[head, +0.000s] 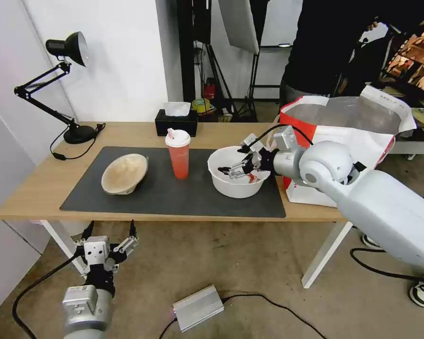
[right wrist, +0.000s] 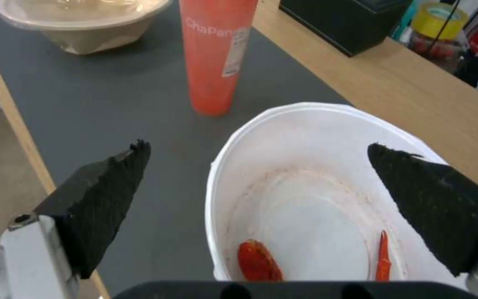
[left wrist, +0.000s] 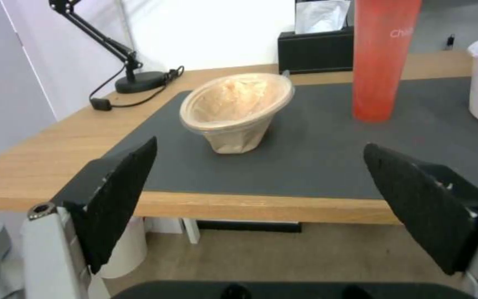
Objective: Pick up the trash from the table and place it into the takeout bag.
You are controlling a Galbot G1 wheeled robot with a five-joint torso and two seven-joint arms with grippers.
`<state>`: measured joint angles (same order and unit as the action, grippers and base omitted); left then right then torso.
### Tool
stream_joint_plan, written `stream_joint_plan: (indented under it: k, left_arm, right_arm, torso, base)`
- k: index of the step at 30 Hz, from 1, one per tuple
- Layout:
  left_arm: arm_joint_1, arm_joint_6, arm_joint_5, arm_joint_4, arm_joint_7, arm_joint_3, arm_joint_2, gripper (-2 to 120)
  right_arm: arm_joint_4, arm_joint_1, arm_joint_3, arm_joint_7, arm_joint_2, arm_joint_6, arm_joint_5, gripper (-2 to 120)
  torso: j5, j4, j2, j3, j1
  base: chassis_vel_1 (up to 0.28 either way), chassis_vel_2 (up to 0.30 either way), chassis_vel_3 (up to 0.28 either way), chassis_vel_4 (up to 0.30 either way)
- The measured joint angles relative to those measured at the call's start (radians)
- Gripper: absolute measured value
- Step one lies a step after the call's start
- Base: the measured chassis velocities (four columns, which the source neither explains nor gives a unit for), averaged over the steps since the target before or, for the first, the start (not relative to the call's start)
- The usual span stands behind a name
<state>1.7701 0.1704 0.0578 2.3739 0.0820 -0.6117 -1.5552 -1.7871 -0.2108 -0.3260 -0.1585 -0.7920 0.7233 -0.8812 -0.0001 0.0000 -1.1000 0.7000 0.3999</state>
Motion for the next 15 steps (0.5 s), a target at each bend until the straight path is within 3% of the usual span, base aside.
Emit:
stream_joint_plan:
  k: [15]
  left_arm:
    - [0.002,0.000,0.000,0.002,0.001,-0.003,0.000,100]
  right_arm:
    - [0.047,-0.002,-0.044,0.043,-0.049,0.000,-0.001,100]
  torso:
    - [0.0000,0.0000,0.000,0.000,0.000]
  base:
    - [0.000,0.000,0.000,0.000]
